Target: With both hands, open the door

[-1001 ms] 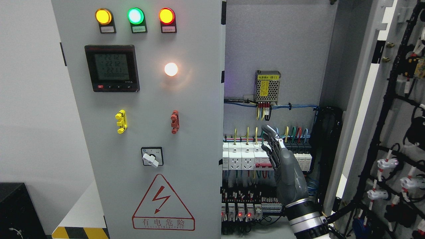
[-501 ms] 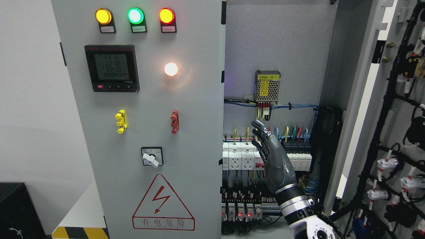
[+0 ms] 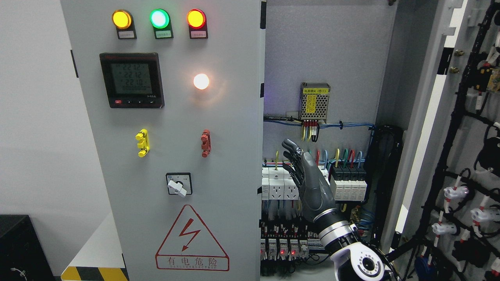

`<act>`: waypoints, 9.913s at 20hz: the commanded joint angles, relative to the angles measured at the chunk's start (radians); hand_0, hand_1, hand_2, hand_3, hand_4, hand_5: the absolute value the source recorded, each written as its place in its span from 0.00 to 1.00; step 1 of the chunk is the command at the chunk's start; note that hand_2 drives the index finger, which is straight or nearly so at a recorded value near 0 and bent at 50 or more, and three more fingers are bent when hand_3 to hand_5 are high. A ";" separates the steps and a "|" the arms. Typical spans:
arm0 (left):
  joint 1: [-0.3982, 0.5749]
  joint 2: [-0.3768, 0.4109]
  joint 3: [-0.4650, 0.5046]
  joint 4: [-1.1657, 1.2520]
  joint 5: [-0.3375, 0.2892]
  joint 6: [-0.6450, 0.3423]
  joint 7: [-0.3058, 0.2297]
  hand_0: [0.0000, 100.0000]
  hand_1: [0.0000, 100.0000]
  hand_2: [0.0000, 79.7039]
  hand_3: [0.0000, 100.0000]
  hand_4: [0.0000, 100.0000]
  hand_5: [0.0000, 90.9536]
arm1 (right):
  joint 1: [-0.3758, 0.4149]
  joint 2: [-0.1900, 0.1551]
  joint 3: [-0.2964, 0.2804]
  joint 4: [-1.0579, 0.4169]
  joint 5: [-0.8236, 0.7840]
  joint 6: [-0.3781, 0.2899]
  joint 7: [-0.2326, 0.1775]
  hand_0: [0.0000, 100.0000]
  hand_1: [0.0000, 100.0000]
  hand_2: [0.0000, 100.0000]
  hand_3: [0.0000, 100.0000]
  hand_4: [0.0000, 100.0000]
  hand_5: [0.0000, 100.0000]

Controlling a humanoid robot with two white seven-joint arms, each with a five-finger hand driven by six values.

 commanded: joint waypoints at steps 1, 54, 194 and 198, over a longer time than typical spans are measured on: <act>0.006 -0.001 -0.002 -0.001 -0.008 0.000 0.001 0.00 0.00 0.00 0.00 0.00 0.00 | -0.024 0.007 0.028 0.048 -0.053 0.003 0.047 0.00 0.00 0.00 0.00 0.00 0.00; 0.006 -0.001 -0.002 -0.001 -0.008 0.000 0.001 0.00 0.00 0.00 0.00 0.00 0.00 | -0.190 0.002 -0.095 0.213 -0.159 0.151 0.507 0.00 0.00 0.00 0.00 0.00 0.00; 0.006 -0.001 -0.002 -0.001 -0.008 0.000 0.001 0.00 0.00 0.00 0.00 0.00 0.00 | 0.171 0.128 0.470 -0.164 -0.104 0.224 0.779 0.00 0.00 0.00 0.00 0.00 0.00; 0.006 -0.001 -0.002 -0.001 -0.008 0.000 0.001 0.00 0.00 0.00 0.00 0.00 0.00 | 0.171 0.130 0.470 -0.164 -0.104 0.224 0.779 0.00 0.00 0.00 0.00 0.00 0.00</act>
